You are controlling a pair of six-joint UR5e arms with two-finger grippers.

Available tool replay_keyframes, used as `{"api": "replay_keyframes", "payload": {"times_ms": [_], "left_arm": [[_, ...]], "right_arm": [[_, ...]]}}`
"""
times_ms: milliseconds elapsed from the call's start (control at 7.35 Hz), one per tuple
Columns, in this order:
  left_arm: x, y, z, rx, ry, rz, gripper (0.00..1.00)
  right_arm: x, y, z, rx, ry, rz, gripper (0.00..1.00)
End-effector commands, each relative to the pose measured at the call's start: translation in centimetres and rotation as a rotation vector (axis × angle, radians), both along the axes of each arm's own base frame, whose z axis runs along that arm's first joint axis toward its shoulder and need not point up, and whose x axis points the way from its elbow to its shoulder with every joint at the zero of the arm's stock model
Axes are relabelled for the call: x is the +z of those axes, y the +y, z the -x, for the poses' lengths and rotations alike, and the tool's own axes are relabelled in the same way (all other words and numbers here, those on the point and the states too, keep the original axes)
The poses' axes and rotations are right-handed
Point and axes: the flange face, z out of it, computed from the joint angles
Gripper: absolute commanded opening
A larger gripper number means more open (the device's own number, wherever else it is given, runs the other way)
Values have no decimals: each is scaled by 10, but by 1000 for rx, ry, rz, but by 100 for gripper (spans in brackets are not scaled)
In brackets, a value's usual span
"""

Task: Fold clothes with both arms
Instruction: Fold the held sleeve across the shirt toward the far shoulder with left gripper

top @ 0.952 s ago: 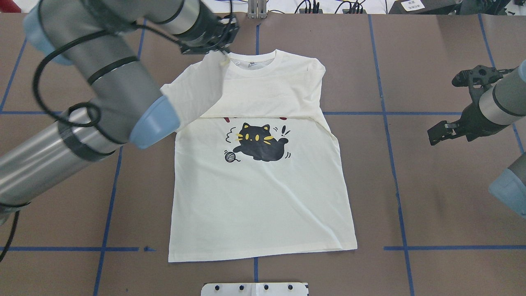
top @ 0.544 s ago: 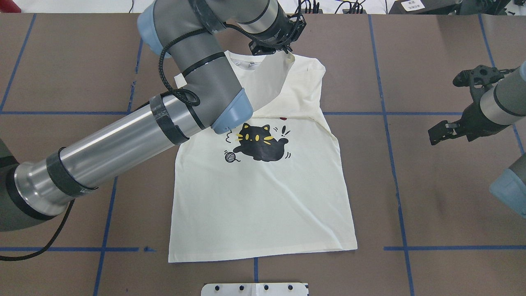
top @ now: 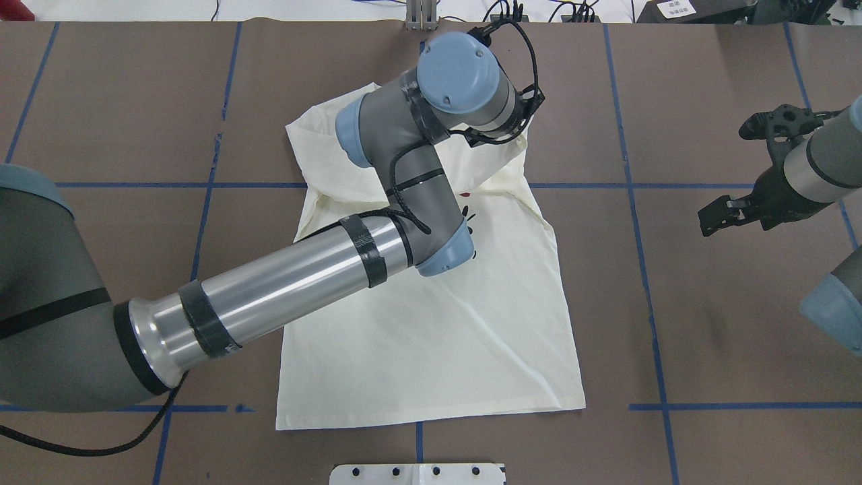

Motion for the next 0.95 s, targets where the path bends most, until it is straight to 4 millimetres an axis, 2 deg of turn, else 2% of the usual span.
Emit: {"api": "replay_keyframes", "payload": {"times_ms": [0,136,272,408,544,680,816], "left_arm": [[1,8,-17,-21,29,-29,100],[7,6,-15,-4,-8,-87,100],[19,9,-4,12,-14,-114,100],[57,24,14,85,-28,-111,100],[85,33,47,136,-99,-111,100],[106,55,83,179,-209,-141,100],[129,85,135,210,-268,-190,100]], "right_arm": [[-1,0,1,-3,-5,-1,100],[-5,-1,3,-4,-10,-6,100],[-12,-3,4,14,-21,2,100],[-29,-5,18,48,-54,14,100],[-43,15,55,75,-110,43,100],[-53,34,87,120,-150,34,100],[-55,58,119,147,-145,62,100]]}}
